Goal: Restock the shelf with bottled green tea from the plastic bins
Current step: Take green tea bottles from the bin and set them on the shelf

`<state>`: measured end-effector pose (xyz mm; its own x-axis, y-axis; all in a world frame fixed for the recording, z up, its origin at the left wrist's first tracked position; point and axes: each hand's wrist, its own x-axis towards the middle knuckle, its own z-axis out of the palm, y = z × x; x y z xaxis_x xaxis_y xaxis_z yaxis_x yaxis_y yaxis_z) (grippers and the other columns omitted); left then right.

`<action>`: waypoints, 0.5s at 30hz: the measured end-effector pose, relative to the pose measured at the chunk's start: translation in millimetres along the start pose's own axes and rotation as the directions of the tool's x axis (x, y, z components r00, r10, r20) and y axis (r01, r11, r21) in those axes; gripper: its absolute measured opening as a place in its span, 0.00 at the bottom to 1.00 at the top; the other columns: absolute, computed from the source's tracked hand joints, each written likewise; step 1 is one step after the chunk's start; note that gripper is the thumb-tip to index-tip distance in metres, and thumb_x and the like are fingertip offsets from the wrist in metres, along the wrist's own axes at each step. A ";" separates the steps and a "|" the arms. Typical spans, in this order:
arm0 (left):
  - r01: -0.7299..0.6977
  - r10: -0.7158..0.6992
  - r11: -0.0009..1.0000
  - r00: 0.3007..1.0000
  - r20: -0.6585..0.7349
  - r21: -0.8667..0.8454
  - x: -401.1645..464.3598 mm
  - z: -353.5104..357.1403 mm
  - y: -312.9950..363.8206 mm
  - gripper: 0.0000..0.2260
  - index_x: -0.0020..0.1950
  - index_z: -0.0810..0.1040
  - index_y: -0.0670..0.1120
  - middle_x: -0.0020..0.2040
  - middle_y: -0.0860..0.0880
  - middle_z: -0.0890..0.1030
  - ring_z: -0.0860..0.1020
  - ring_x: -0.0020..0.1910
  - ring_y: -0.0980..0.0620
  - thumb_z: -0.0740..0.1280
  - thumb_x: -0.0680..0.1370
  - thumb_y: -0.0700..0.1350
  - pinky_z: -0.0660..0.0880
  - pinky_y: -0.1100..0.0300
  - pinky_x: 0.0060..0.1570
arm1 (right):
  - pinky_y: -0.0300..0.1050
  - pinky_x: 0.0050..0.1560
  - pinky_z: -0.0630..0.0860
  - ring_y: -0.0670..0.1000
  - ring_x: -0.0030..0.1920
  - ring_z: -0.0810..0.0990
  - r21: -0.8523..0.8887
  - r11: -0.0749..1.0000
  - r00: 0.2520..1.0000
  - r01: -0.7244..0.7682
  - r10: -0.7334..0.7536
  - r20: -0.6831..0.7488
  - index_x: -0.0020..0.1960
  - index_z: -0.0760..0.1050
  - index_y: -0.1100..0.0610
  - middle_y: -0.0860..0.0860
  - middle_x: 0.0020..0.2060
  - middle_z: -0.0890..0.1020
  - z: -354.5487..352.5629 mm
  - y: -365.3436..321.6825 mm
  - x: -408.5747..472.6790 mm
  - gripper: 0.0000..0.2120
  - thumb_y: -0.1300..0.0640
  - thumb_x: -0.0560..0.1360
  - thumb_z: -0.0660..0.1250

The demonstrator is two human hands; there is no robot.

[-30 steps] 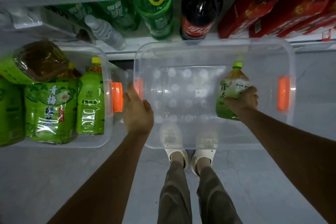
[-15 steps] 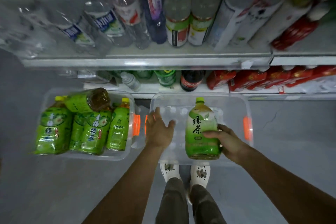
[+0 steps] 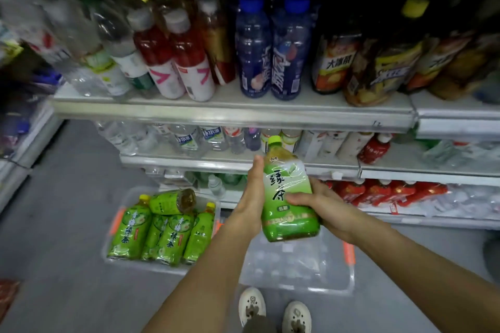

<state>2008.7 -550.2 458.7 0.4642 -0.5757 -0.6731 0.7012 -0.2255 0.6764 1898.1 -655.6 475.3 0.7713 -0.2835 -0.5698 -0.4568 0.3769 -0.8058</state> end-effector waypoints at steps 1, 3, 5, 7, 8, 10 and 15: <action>-0.043 0.043 0.999 0.999 -0.008 -0.003 -12.9 5.6 10.6 0.35 0.69 0.76 0.46 0.58 0.40 0.84 0.84 0.56 0.42 0.54 0.77 0.72 0.83 0.50 0.46 | 0.52 0.56 0.81 0.54 0.53 0.84 -0.038 0.998 0.999 0.041 -0.041 0.003 0.68 0.69 0.55 0.53 0.55 0.84 5.2 -14.9 -8.7 0.37 0.54 0.62 0.79; -0.127 0.128 0.992 0.991 0.024 -0.019 -34.8 13.5 32.0 0.39 0.70 0.75 0.46 0.60 0.40 0.83 0.83 0.58 0.42 0.57 0.72 0.74 0.82 0.48 0.52 | 0.42 0.47 0.81 0.49 0.51 0.85 -0.101 0.986 0.991 0.134 -0.132 0.027 0.67 0.68 0.54 0.52 0.54 0.84 13.1 -45.4 -28.3 0.31 0.57 0.69 0.78; -0.217 0.216 0.976 0.974 0.067 0.011 -56.0 21.0 52.8 0.37 0.67 0.79 0.46 0.57 0.41 0.85 0.84 0.56 0.45 0.54 0.73 0.72 0.82 0.52 0.50 | 0.41 0.46 0.81 0.49 0.51 0.85 -0.157 0.962 0.974 0.222 -0.212 0.081 0.66 0.69 0.54 0.52 0.53 0.85 17.2 -74.2 -48.7 0.26 0.60 0.71 0.75; -0.274 0.270 0.961 0.956 0.115 0.026 -69.0 25.5 71.6 0.34 0.64 0.80 0.47 0.55 0.43 0.85 0.85 0.52 0.48 0.52 0.78 0.71 0.83 0.54 0.47 | 0.47 0.52 0.82 0.51 0.54 0.84 -0.202 0.936 0.956 0.290 -0.271 0.115 0.68 0.67 0.52 0.53 0.56 0.84 19.4 -100.3 -67.4 0.33 0.56 0.68 0.79; -0.299 0.293 0.954 0.950 0.111 0.036 -79.7 30.2 83.8 0.36 0.67 0.78 0.49 0.58 0.44 0.85 0.84 0.54 0.48 0.54 0.76 0.74 0.82 0.52 0.51 | 0.50 0.55 0.81 0.50 0.57 0.83 -0.223 0.918 0.943 0.329 -0.309 0.118 0.68 0.66 0.49 0.53 0.61 0.81 20.3 -112.8 -75.5 0.38 0.52 0.65 0.81; -0.379 0.370 0.923 0.922 0.113 0.064 -96.0 42.0 107.6 0.44 0.74 0.71 0.52 0.65 0.45 0.81 0.81 0.62 0.45 0.61 0.67 0.79 0.77 0.45 0.62 | 0.55 0.65 0.75 0.50 0.66 0.76 -0.269 0.868 0.909 0.417 -0.395 0.133 0.65 0.69 0.34 0.53 0.72 0.70 22.7 -138.4 -92.2 0.39 0.43 0.59 0.82; -0.633 0.615 0.773 0.764 0.195 0.041 -145.2 75.7 172.4 0.39 0.73 0.71 0.51 0.65 0.44 0.81 0.80 0.64 0.43 0.61 0.70 0.76 0.75 0.41 0.65 | 0.49 0.60 0.78 0.49 0.64 0.78 -0.267 0.743 0.788 0.613 -0.601 0.137 0.64 0.70 0.39 0.53 0.67 0.74 26.3 -202.2 -137.2 0.33 0.57 0.66 0.79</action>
<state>2021.2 -565.0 695.7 0.6803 -0.7318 -0.0394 0.2260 0.1583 0.9612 1896.3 -669.7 720.7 0.9425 -0.3293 0.0574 0.0153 -0.1290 -0.9915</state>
